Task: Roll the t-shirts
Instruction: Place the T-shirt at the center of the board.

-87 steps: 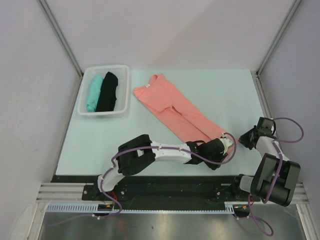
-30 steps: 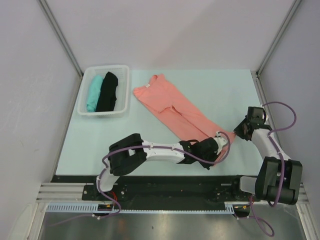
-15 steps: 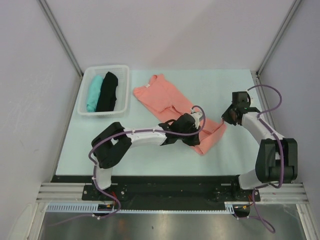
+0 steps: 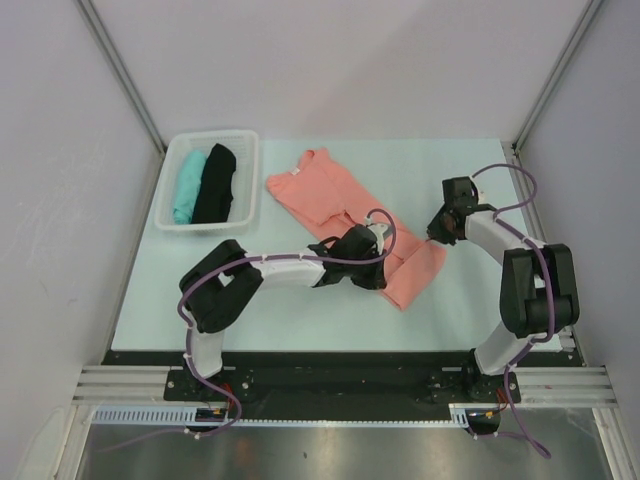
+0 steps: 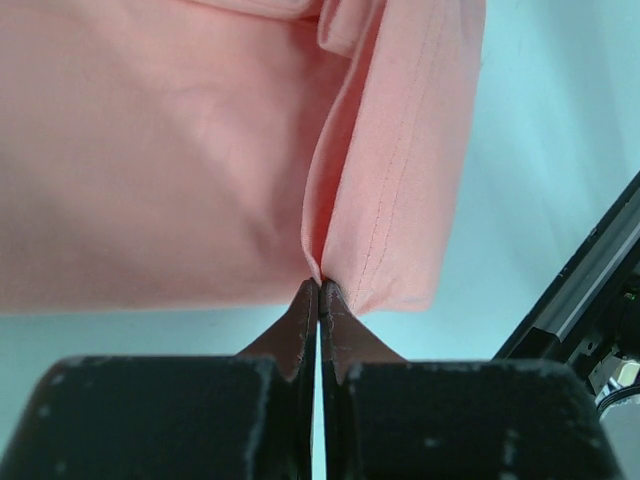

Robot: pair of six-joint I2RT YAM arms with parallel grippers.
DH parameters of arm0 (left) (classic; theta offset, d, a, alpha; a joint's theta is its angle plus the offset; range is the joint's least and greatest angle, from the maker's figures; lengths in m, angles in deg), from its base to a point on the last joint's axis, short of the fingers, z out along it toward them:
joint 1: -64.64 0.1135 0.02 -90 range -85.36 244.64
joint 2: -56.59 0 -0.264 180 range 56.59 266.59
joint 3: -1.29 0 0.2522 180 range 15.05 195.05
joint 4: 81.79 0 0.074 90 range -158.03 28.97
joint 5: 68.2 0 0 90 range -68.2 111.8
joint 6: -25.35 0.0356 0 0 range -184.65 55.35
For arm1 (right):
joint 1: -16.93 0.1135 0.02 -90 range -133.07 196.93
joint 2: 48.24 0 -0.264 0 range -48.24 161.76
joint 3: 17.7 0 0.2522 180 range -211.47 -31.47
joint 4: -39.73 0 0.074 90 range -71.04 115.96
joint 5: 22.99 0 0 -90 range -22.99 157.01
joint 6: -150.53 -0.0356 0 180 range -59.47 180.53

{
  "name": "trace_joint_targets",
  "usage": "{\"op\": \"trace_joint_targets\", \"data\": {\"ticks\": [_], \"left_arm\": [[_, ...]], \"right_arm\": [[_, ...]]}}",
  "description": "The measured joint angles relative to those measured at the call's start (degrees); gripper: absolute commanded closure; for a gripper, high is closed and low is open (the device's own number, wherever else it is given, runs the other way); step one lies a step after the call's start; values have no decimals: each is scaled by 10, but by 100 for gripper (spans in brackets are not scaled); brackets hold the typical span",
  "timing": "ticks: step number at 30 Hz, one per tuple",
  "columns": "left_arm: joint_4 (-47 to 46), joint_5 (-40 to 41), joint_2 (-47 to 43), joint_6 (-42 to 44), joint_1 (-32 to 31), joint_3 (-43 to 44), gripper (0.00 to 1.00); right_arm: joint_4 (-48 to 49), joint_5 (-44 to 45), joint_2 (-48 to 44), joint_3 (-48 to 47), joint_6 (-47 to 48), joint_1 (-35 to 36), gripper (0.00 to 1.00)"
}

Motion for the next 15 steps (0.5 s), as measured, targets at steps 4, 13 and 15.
{"op": "trace_joint_targets", "data": {"ticks": [4, 13, 15], "left_arm": [[2, 0, 0, 0, 2, -2, 100], [14, 0, 0, 0, 9, -2, 93], [17, 0, 0, 0, 10, -2, 96]], "right_arm": [[1, 4, -1, 0, 5, -3, 66], [0, 5, -47, -1, 26, -14, 53], [-2, 8, -59, -2, 30, -7, 57]]}}
